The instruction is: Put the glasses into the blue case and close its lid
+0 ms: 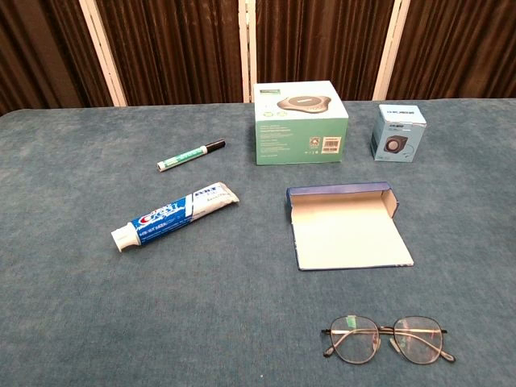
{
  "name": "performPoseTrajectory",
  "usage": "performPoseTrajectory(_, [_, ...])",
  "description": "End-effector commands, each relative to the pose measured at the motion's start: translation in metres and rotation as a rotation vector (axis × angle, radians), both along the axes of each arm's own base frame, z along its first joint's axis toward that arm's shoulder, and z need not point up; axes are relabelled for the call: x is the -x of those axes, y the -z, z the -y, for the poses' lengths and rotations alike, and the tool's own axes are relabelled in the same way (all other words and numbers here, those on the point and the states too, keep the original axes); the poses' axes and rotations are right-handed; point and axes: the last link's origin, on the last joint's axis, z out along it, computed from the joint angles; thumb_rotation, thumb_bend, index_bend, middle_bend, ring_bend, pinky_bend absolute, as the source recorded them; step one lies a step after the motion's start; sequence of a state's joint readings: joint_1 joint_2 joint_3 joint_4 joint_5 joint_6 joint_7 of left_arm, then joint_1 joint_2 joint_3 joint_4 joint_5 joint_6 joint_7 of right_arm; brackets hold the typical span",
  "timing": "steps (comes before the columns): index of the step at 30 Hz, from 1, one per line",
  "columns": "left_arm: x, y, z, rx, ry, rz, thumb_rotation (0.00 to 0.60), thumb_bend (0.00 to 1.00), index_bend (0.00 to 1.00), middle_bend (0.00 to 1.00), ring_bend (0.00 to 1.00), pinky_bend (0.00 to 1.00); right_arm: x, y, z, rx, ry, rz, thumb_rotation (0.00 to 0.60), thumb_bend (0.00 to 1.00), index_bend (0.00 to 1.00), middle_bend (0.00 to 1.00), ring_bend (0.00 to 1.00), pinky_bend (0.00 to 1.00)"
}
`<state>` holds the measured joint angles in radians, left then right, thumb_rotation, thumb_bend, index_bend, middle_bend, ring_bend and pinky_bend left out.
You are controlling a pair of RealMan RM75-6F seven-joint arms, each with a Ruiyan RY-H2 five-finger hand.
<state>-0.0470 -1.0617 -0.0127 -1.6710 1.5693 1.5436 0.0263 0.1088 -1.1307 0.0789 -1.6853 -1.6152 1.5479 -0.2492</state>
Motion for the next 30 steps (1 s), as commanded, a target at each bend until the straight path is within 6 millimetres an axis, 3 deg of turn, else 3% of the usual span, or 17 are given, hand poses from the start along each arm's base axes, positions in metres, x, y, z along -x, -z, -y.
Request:
performPoseTrajectory(1, [0.0,0.0,0.0,0.0,-0.001,0.0,0.6,0.0,0.0,0.0,0.0,0.0,0.0,0.0,0.0,-0.001,0.0,0.0,0.6,0.0,0.02,0.0,0.0,0.0])
performPoseTrajectory(9, [0.0,-0.001,0.0,0.0,-0.003,0.007,0.6,0.0,0.0,0.0,0.0,0.0,-0.003,0.005,0.001,-0.036,0.0,0.015,0.6,0.0,0.02,0.0,0.0,0.0])
performPoseTrajectory(14, [0.001,-0.005,-0.002,-0.012,-0.007,0.017,0.6,0.0,0.0,0.0,0.0,0.0,-0.018,0.024,0.015,-0.198,-0.022,0.075,0.6,0.0,0.08,0.0,0.0,0.0])
performPoseTrajectory(20, [0.006,-0.003,-0.005,-0.001,-0.039,0.009,0.6,0.0,0.0,0.0,0.0,0.0,-0.055,0.062,0.045,-0.524,-0.065,0.097,0.6,0.0,0.34,0.0,0.0,0.0])
performPoseTrajectory(25, [0.011,-0.003,-0.009,-0.008,-0.069,0.001,0.6,0.0,0.0,0.0,0.0,0.0,-0.079,0.098,0.064,-0.683,-0.066,0.099,0.6,0.02,0.41,0.0,0.0,0.0])
performPoseTrajectory(30, [0.013,-0.001,-0.012,-0.004,-0.084,-0.012,0.6,0.0,0.0,0.0,0.0,0.0,-0.089,0.128,0.07,-0.774,-0.056,0.076,0.6,0.1,0.45,0.0,0.0,0.0])
